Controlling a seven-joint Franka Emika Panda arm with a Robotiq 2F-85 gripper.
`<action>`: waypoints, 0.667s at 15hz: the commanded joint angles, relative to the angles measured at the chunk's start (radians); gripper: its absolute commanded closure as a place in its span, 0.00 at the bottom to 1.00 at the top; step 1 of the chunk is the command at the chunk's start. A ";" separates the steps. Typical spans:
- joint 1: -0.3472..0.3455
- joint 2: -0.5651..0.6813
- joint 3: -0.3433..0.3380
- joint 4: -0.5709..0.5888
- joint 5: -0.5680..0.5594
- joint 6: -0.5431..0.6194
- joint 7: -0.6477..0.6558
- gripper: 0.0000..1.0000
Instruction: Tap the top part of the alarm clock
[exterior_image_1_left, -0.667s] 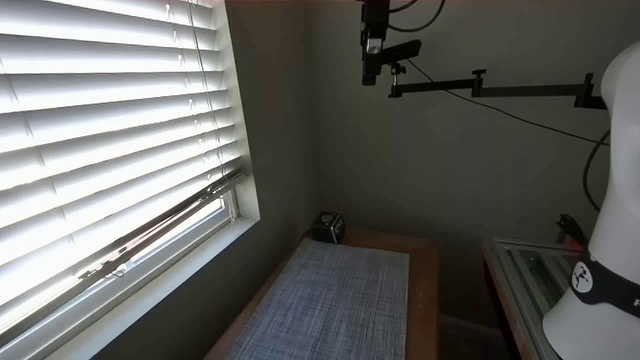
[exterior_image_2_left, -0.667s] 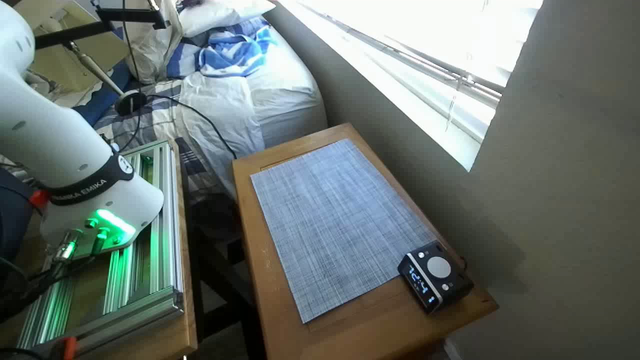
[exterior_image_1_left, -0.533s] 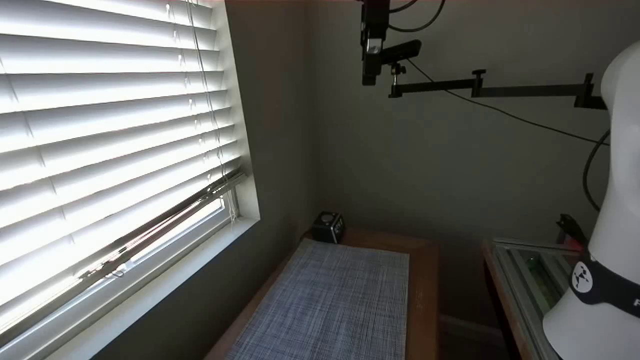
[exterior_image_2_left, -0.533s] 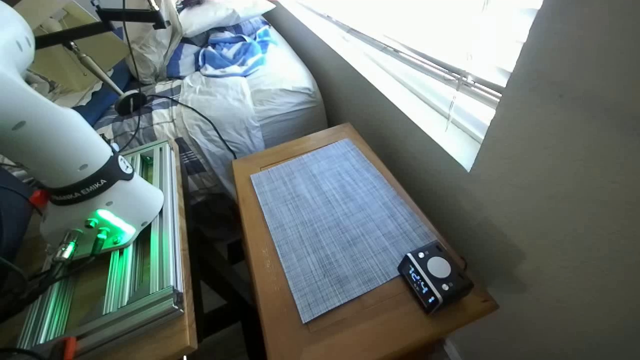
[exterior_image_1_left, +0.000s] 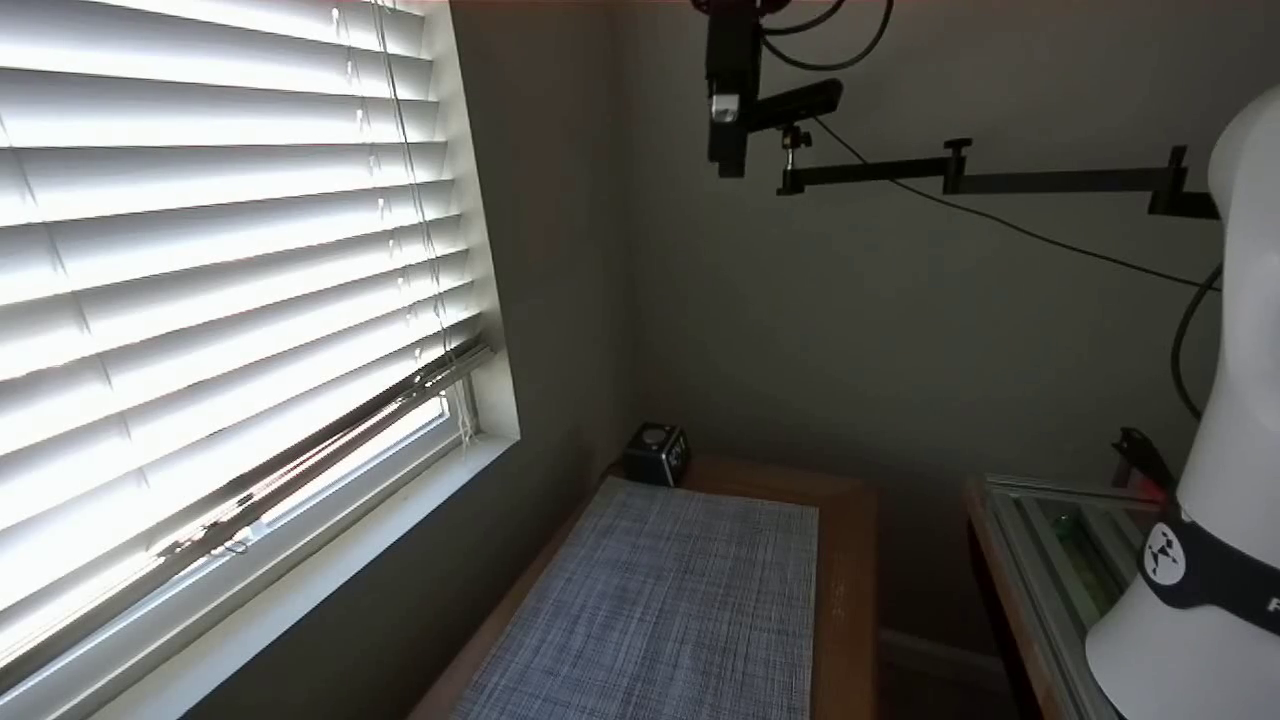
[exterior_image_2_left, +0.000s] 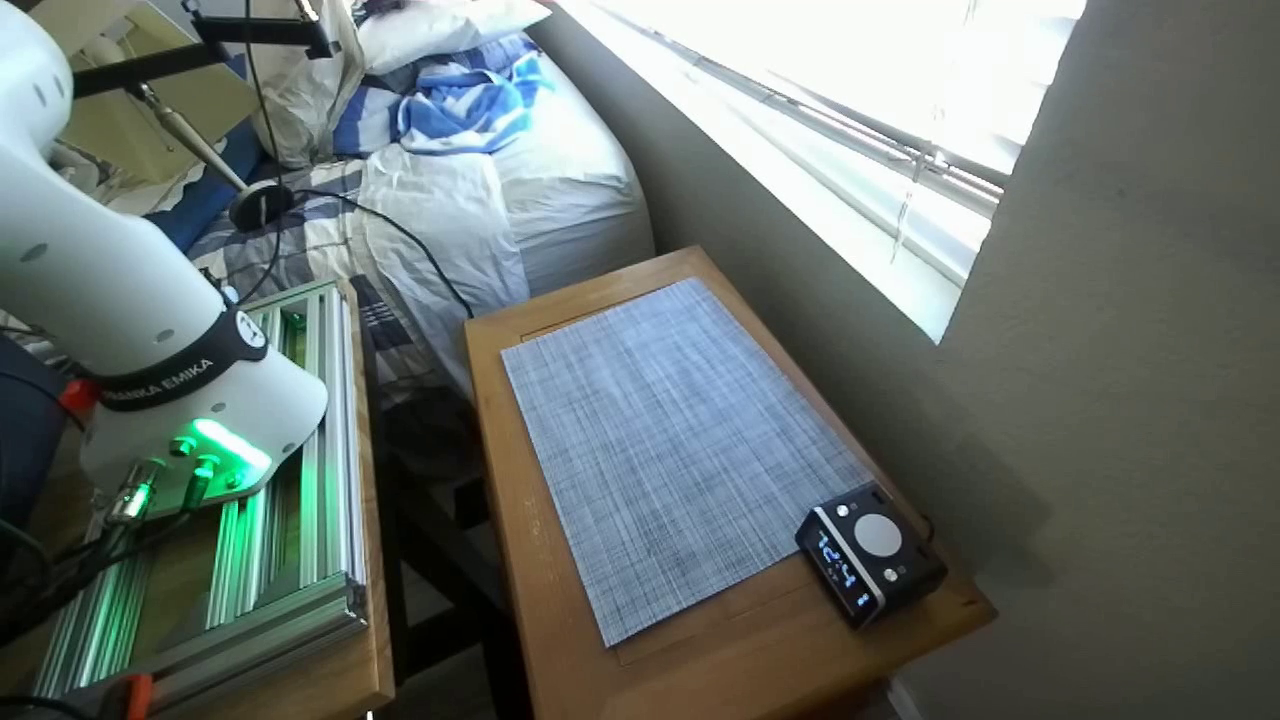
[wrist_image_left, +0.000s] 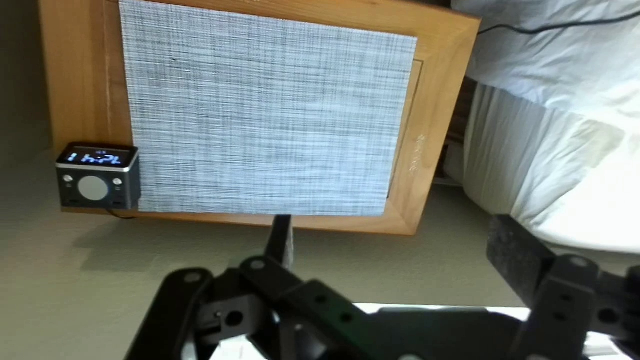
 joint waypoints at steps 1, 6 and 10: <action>-0.086 0.160 -0.028 0.015 -0.019 0.156 0.068 0.00; -0.171 0.371 -0.050 0.038 -0.010 0.369 0.132 0.00; -0.200 0.527 -0.051 0.047 -0.007 0.572 0.167 0.00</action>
